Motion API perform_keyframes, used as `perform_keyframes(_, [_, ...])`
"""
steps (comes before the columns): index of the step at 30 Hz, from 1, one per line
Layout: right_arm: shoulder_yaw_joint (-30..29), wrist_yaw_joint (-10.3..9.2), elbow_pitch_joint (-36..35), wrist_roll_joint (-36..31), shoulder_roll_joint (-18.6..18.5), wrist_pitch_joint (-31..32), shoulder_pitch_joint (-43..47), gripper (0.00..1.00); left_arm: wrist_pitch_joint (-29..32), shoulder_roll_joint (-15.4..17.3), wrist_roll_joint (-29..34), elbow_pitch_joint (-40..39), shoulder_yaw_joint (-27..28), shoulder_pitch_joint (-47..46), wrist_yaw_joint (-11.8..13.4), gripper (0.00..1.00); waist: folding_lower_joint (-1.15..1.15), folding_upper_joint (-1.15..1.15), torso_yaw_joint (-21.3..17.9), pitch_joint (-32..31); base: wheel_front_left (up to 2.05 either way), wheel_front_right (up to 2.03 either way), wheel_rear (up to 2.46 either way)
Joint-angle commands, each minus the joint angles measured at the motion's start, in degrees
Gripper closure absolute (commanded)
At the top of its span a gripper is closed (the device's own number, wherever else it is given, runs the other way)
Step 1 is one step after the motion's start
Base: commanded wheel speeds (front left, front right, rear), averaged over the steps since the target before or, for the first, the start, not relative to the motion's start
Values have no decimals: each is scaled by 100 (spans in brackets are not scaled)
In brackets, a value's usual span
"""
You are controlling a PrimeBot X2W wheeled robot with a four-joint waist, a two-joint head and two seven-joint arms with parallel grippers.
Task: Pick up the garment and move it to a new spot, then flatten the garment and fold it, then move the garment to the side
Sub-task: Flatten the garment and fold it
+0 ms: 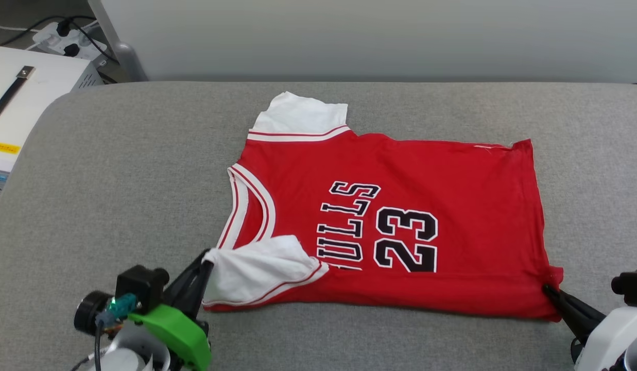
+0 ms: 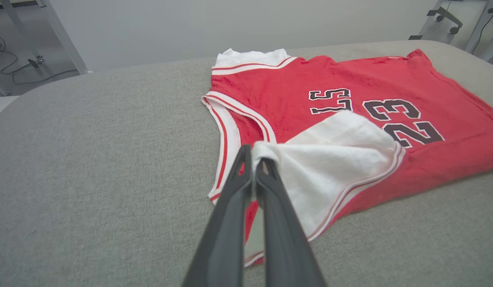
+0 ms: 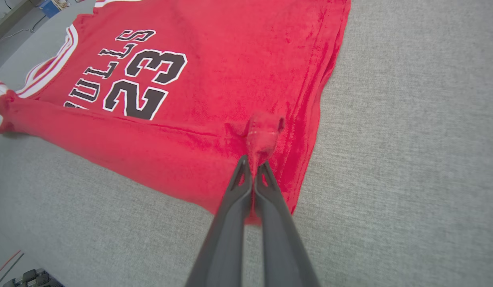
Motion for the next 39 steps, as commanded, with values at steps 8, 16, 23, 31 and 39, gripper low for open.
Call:
perform_keyframes(8, [-374, -4, -149, -175, 270, 206, -437, 100, -40, -305, 170, 1051, 23, -1460, -501, 100, 0, 0, -270, 615, 0, 0, 0])
perform_keyframes(16, [-417, -4, 117, -294, 530, 340, -905, 100, -261, -630, 296, 2501, -108, -2309, -833, 100, 0, 0, -372, 1021, 0, 0, 0])
perform_keyframes(23, [-261, -4, 548, -562, 619, 369, -1226, 100, -396, -976, 291, 3814, -363, -2611, -1012, 100, 0, 0, -379, 1152, 0, 0, 0])
perform_keyframes(31, [-137, -4, 832, -593, 738, 295, -1327, 100, -495, -1208, 184, 4484, -610, -2682, -1076, 100, 0, 0, -339, 1057, 0, 0, 0])
perform_keyframes(39, [-258, -4, 773, -583, 711, 0, -1235, 0, -504, -1054, 417, 4063, -292, -2747, -1078, 0, 0, 0, -181, 740, 0, 0, 0])
